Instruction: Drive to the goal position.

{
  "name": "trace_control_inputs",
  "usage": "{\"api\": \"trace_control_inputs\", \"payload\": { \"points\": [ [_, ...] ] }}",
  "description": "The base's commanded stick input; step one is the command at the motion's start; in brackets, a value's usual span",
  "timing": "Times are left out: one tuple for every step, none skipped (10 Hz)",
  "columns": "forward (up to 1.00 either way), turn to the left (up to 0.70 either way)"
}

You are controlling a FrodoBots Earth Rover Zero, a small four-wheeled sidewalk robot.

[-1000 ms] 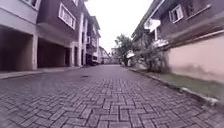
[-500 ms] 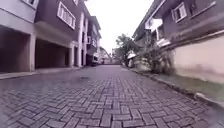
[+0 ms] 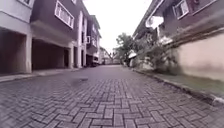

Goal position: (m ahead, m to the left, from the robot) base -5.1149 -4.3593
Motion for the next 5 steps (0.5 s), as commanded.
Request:
{"api": "trace_control_inputs", "payload": {
  "points": [
    [0.69, 0.03],
    [0.69, 0.03],
    [0.69, 0.03],
    [0.69, 0.03],
    [0.69, 0.03]
  ]
}}
